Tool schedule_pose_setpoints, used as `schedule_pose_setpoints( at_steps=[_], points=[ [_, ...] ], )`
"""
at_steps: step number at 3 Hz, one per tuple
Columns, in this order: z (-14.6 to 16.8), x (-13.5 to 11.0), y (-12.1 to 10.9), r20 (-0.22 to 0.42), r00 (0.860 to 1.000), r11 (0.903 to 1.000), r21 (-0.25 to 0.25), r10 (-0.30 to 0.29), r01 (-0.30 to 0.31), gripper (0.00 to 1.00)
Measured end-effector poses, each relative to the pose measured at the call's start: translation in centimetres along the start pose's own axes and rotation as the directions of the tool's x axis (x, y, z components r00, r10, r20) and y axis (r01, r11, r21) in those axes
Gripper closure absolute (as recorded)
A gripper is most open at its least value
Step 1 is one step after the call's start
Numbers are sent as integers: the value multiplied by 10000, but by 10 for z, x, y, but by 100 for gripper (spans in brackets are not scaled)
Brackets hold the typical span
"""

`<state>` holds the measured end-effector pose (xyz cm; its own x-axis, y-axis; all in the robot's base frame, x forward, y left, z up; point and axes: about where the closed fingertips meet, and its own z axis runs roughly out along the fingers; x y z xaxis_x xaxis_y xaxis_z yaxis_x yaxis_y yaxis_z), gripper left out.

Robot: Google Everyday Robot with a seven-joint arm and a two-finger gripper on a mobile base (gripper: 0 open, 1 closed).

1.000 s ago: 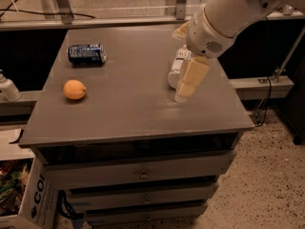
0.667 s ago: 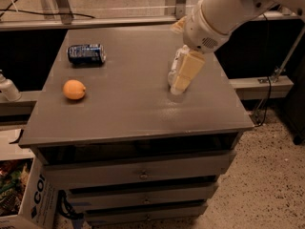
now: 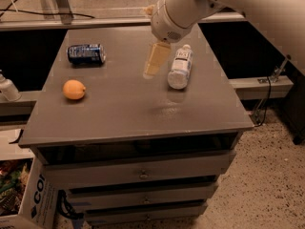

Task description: Pick pepsi can

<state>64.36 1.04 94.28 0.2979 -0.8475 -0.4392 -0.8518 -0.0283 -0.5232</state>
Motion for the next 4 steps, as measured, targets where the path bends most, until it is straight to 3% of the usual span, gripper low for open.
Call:
schedule_pose_setpoints(
  at_steps=[1, 2, 4],
  points=[
    [30, -14, -18, -51, 9988, 9987, 153, -485, 486, 0],
    [62, -23, -32, -353, 9969, 9975, 0, -706, 706, 0],
    [119, -35, -55, -688, 9966, 9965, -735, -452, 402, 0]
  ],
)
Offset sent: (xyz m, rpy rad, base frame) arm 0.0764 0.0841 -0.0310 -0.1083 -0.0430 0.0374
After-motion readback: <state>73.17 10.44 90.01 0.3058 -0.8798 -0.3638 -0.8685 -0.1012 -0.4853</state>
